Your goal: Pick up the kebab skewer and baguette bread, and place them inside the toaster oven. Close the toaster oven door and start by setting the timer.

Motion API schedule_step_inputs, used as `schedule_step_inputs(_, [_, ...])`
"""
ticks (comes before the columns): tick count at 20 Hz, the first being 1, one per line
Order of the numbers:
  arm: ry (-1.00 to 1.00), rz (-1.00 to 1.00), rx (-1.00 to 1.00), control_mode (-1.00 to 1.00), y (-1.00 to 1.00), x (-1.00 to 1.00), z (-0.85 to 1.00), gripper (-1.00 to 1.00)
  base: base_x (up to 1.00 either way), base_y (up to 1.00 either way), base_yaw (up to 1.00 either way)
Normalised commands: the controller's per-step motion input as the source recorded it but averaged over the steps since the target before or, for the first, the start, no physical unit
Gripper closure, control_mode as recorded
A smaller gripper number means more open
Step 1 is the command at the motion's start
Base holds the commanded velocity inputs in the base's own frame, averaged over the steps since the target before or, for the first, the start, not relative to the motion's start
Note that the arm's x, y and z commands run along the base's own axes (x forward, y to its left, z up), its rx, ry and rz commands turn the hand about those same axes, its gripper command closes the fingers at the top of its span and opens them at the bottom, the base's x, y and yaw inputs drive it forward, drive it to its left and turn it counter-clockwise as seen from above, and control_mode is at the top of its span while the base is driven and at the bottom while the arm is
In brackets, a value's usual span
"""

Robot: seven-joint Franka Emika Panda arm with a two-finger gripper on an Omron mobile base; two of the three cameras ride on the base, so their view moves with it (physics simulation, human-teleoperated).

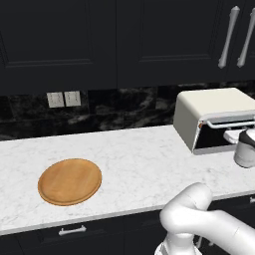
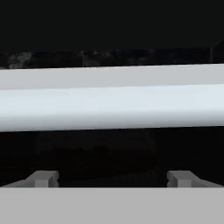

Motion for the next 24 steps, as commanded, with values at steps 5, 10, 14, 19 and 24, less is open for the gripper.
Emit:
schedule_step_inputs(5, [0.0,-0.01,0.0,-1.0,0.35,0.39,0.0,-1.0,0.0,0.0,0.0])
schedule_step_inputs(10, [0.0,0.0,-0.01,-1.0,0.36,0.43,0.0,-1.0,0.0,0.0,0.0])
schedule_step_inputs(14, [0.0,0.0,-0.01,-1.0,0.28,0.42,0.0,-1.0,0.0,0.0,0.0])
schedule_step_inputs(19, [0.01,0.0,0.0,-1.0,-0.23,0.01,0.0,-1.0,0.0,0.0,0.0])
schedule_step_inputs(24, [0.0,0.0,0.0,-1.0,-0.74,-0.21,0.0,-1.0,0.0,0.0,0.0])
